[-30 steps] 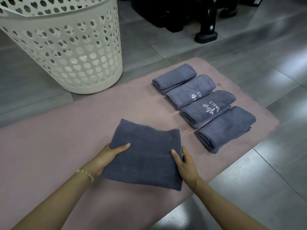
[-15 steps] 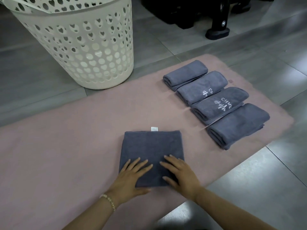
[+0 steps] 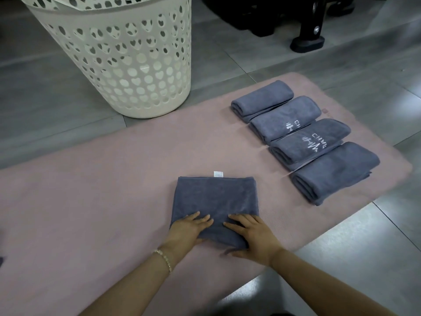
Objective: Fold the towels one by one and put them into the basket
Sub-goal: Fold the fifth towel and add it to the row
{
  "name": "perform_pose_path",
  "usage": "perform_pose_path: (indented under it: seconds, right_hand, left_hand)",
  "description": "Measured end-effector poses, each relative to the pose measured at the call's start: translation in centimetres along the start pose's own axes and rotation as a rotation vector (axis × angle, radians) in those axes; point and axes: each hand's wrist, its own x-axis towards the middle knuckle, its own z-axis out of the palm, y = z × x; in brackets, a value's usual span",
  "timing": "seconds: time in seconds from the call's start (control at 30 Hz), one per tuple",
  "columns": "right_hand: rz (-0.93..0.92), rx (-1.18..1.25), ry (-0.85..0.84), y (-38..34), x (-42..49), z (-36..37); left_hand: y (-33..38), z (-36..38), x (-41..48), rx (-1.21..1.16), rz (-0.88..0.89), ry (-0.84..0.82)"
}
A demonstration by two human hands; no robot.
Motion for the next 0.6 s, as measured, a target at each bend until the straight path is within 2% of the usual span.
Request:
perform_pose_path:
  seconds: [0.07,0.1,0.17,0.27,0.3,0.33,0.37,0.4,0.47,0.5,0.6]
  right_hand:
    - [0.038,0.092,-0.001,-0.3,0.8,-1.1]
    - [0.079,0.160,-0.032,-0.3,1.5,-2.2]
    - [0.217,0.329,-0.259,-0.2,3.0,-5.0]
    - [0.358,0.681,-0.686,0.6,4.5,-8.5]
    - [0.405,0.766,-0.783,0.7,4.6,-9.0]
    - [0.439,0.822,-0.814,0.9,4.5,-9.1]
    - [0.472,0.865,-0.786,1.3,4.4,-8.8]
    - [0.520,0.927,-0.713,1.7,4.2,-8.2]
    - [0.673,1.136,-0.432,2.1,3.8,-7.0]
    - [0.769,1.254,-0.264,2.2,3.4,-6.1]
    - [0.972,1.444,0.136,1.3,1.9,-3.6]
  left_hand:
    - [-0.5,-2.3,0.6,-0.159,0.001,-0.012]
    - [-0.9,-3.7,1.2,-0.265,-0.024,-0.123]
    - [-1.3,-6.5,2.2,-0.533,-0.117,-0.437]
    - [-2.2,-8.8,3.1,-0.628,-0.213,-0.738]
    - [-2.5,-9.0,3.0,-0.668,-0.255,-0.787]
    - [-2.8,-8.7,2.6,-0.729,-0.292,-0.769]
    - [-3.1,-8.3,2.1,-0.806,-0.340,-0.661]
    - [-3.5,-7.6,1.4,-0.896,-0.426,-0.482]
    - [-3.7,-6.2,-0.1,-1.075,-0.647,-0.073]
    - [-3.5,-5.4,-0.9,-1.131,-0.739,0.070]
    - [-2.1,-3.2,-3.1,-1.182,-0.857,0.235]
